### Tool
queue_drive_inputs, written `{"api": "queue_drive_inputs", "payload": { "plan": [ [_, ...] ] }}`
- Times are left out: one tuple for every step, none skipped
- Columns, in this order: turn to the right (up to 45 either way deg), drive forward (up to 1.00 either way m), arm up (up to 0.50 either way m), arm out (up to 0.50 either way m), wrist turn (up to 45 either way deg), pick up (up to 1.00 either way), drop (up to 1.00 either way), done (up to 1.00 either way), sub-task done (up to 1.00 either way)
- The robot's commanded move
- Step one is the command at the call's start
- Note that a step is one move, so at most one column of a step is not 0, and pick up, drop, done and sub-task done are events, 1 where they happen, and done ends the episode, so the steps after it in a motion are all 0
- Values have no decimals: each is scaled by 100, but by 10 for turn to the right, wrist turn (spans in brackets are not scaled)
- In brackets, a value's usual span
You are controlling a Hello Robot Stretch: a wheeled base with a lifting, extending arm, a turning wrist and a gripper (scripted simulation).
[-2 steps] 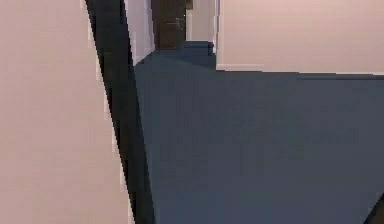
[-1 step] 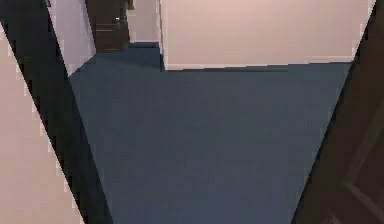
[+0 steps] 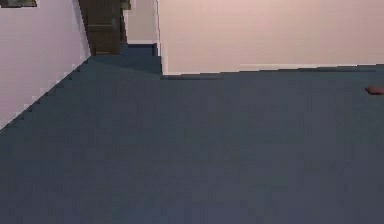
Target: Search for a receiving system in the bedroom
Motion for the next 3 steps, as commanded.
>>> {"api": "queue_drive_inputs", "payload": {
  "plan": [
    [-150,0,0,0,0,0,0,0,0],
    [0,100,0,0,0,0,0,0,0],
    [0,100,0,0,0,0,0,0,0]
  ]
}}
